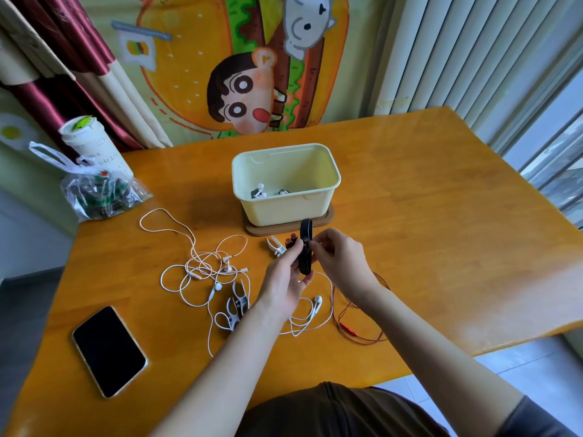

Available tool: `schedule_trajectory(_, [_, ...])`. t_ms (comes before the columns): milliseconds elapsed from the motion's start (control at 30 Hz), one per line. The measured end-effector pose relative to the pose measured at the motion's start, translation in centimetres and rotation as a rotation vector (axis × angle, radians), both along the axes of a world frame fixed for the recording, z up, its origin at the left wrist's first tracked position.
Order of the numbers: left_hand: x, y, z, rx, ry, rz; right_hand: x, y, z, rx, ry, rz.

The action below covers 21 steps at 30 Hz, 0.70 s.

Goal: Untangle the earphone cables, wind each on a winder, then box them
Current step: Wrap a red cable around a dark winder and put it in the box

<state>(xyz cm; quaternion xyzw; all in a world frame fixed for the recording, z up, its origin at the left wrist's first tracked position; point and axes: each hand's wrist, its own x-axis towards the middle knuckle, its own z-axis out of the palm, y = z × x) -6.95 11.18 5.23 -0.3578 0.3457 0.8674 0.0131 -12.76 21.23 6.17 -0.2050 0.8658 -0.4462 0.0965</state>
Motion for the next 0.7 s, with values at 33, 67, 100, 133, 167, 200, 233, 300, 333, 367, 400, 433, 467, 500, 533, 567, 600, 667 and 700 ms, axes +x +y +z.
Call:
schedule_trajectory(33, [0.0, -0.1, 0.1, 0.006, 0.005, -0.004, 0.0, 0.0, 0.1, -0.003, 0.007, 0.001])
schedule_trajectory(67, [0.0, -0.1, 0.1, 0.014, 0.006, -0.003, 0.0, 0.0, 0.2, -0.004, 0.009, 0.001])
schedule_trajectory(100, [0.0, -0.2, 0.2, 0.024, 0.01, 0.0, 0.0, 0.0, 0.3, -0.007, 0.006, 0.001])
schedule_trajectory(133, [0.0, -0.3, 0.2, 0.034, 0.018, 0.001, 0.1, -0.1, 0.4, -0.012, 0.002, 0.001])
schedule_trajectory(167, [-0.1, -0.4, 0.1, 0.041, 0.027, 0.0, 0.1, -0.1, 0.4, -0.017, -0.003, 0.002])
schedule_trajectory(200, [-0.1, -0.5, 0.2, 0.045, 0.037, 0.0, 0.2, -0.2, 0.5, -0.021, -0.006, 0.004])
schedule_trajectory(233, [-0.1, -0.6, 0.3, 0.05, 0.043, 0.006, 0.3, -0.2, 0.5, -0.018, -0.007, 0.009])
schedule_trajectory(300, [-0.2, -0.8, 0.5, 0.053, 0.049, 0.024, 0.5, -0.2, 0.6, -0.021, -0.015, 0.021])
schedule_trajectory(333, [-0.2, -0.9, 0.6, 0.043, 0.053, 0.02, 0.6, -0.1, 0.6, -0.039, -0.019, 0.025])
schedule_trajectory(367, [-0.1, -1.0, 0.7, 0.027, 0.055, 0.01, 0.7, -0.1, 0.6, -0.066, -0.016, 0.026])
schedule_trajectory(400, [-0.1, -1.0, 0.8, 0.014, 0.058, 0.001, 0.8, 0.0, 0.6, -0.091, -0.007, 0.029])
schedule_trajectory(433, [-0.1, -1.1, 0.8, 0.006, 0.06, -0.006, 0.8, -0.1, 0.7, -0.106, 0.008, 0.033])
schedule_trajectory(467, [0.0, -1.1, 0.8, 0.005, 0.06, -0.011, 0.9, -0.1, 0.8, -0.11, 0.023, 0.037])
schedule_trajectory(500, [0.0, -1.1, 0.9, 0.005, 0.059, -0.017, 0.8, -0.1, 0.8, -0.105, 0.034, 0.038])
schedule_trajectory(533, [0.1, -1.2, 0.9, 0.008, 0.054, -0.017, 0.7, -0.2, 0.8, -0.1, 0.042, 0.041])
schedule_trajectory(567, [0.2, -1.2, 0.8, 0.004, 0.045, -0.012, 0.7, -0.1, 0.8, -0.092, 0.05, 0.049])
schedule_trajectory(600, [0.2, -1.2, 0.7, -0.01, 0.039, -0.004, 0.6, -0.1, 0.8, -0.085, 0.062, 0.06])
schedule_trajectory(667, [0.4, -1.2, 0.4, -0.089, 0.038, 0.005, 0.6, 0.0, 0.6, -0.068, 0.08, 0.066])
schedule_trajectory(700, [0.5, -1.1, 0.4, -0.165, 0.041, -0.008, 0.7, 0.1, 0.5, -0.067, 0.082, 0.061])
